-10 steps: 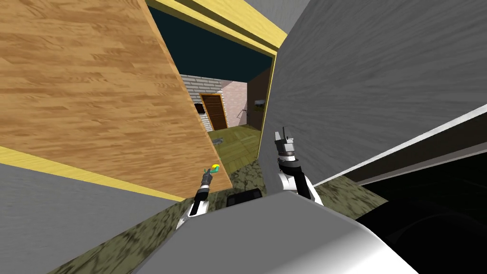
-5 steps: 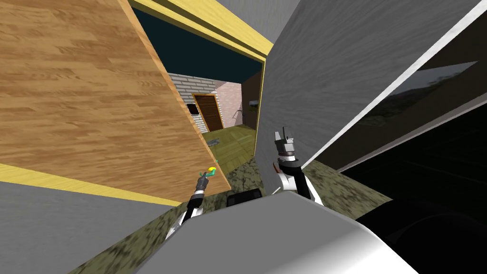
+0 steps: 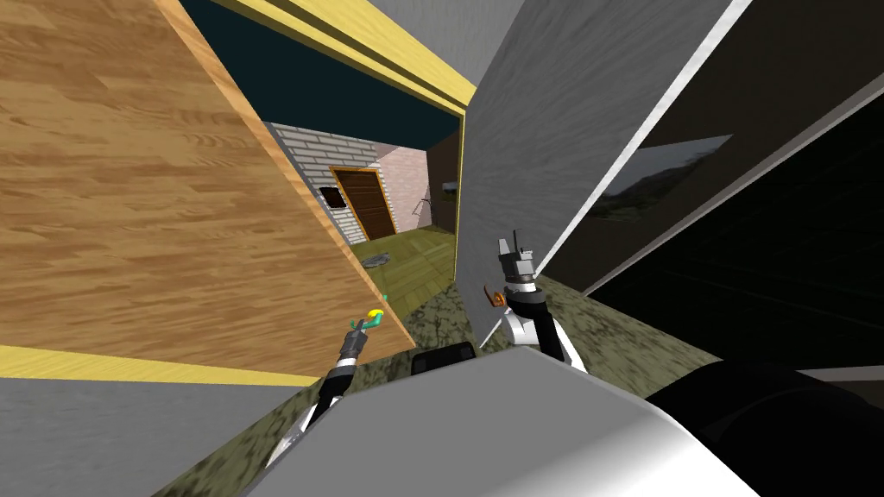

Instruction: Pull the door open

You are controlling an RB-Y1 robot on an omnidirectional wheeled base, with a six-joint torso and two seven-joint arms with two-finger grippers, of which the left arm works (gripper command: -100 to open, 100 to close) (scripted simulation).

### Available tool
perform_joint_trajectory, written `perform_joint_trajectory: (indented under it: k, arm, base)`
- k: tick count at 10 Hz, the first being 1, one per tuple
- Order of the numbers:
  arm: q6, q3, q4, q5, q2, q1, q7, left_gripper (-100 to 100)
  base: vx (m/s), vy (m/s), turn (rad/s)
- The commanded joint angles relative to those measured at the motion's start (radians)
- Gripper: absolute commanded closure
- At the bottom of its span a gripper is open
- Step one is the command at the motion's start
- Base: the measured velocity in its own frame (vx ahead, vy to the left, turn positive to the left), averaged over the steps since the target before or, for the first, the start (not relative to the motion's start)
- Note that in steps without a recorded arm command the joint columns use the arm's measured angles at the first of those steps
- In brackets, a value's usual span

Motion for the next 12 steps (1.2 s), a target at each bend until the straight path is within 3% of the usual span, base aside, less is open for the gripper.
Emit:
perform_joint_trajectory:
  k: [1, 2, 3, 4, 6, 10, 12]
  arm:
    - [-0.035, -0.005, 0.028, -0.001, 0.027, 0.010, 0.028, 100]
    - [-0.047, -0.005, 0.032, 0.000, 0.037, 0.015, 0.037, 100]
    - [-0.030, 0.000, 0.023, 0.002, 0.035, 0.010, 0.030, 100]
    - [-0.060, -0.005, 0.035, -0.001, 0.046, 0.031, 0.042, 100]
    - [-0.083, -0.008, 0.042, -0.003, 0.053, 0.043, 0.050, 100]
    - [-0.159, -0.020, 0.064, -0.009, 0.076, 0.083, 0.076, 100]
    - [-0.173, -0.022, 0.068, -0.010, 0.080, 0.090, 0.080, 100]
  base:
    - [-0.177, -0.046, -0.197]
    - [-0.125, -0.057, -0.090]
    - [-0.045, -0.016, 0.017]
    - [-0.111, 0.017, -0.186]
    - [-0.172, 0.041, -0.184]
    - [-0.228, 0.072, -0.187]
    - [-0.139, 0.024, -0.067]
